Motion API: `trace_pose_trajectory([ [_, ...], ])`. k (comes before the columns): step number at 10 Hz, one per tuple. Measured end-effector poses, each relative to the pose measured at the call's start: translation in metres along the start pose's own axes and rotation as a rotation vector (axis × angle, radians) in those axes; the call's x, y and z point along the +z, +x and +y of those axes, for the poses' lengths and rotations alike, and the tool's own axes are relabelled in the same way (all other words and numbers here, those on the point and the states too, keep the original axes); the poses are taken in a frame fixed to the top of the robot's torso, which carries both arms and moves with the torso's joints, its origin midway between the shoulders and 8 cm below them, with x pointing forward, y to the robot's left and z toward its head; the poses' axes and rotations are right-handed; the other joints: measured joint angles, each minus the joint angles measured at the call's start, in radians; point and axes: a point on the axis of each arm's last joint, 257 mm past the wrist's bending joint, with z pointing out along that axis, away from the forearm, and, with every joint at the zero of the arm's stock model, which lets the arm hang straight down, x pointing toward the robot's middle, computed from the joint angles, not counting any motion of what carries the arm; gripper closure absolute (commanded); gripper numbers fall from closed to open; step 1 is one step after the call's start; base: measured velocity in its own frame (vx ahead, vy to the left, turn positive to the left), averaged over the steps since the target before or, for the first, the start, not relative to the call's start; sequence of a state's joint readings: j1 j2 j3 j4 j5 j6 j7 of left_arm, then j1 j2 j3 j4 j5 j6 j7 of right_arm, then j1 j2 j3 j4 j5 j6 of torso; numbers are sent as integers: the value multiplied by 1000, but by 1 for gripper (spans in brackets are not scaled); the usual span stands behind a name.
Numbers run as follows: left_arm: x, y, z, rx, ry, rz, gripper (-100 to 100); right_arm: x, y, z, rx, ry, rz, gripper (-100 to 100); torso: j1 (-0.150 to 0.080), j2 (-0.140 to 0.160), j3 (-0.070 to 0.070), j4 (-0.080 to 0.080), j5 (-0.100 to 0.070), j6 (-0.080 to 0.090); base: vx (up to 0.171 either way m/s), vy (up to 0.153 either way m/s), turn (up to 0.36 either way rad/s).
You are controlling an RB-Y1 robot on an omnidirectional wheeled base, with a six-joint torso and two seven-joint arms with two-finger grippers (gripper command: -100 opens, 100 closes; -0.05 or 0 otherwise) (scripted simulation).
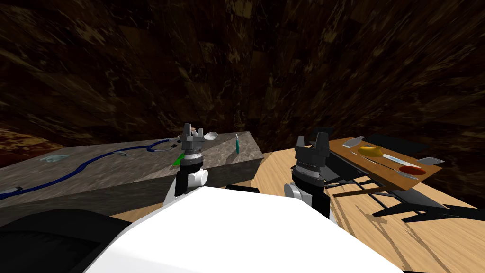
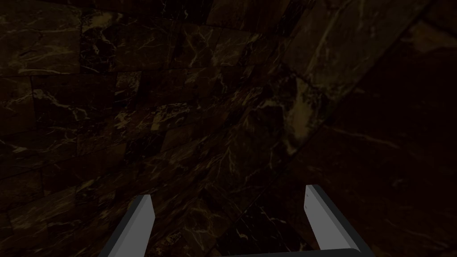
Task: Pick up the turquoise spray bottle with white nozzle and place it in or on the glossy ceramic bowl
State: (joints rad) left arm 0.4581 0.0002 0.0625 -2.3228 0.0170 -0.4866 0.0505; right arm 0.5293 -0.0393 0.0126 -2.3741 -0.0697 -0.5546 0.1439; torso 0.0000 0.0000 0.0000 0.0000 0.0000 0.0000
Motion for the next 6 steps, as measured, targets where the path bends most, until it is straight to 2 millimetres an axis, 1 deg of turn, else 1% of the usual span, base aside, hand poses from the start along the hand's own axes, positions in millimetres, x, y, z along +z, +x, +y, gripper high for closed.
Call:
trace_pose_trajectory([
  [2, 0, 3, 9, -4, -22, 33, -100, 0, 0, 0, 0, 0, 0, 0, -2, 2, 1, 0, -1, 0, -50, -55, 18],
  [3, 0, 3, 16, -10, -40, 48, -100, 0, 0, 0, 0, 0, 0, 0, -4, 3, 2, 1, -1, 0, -74, -96, 22],
  [6, 2, -3, 48, -51, -122, 67, -100, 0, 0, 0, 0, 0, 0, 0, -8, 5, 3, 1, -2, 0, -88, -116, 30],
])
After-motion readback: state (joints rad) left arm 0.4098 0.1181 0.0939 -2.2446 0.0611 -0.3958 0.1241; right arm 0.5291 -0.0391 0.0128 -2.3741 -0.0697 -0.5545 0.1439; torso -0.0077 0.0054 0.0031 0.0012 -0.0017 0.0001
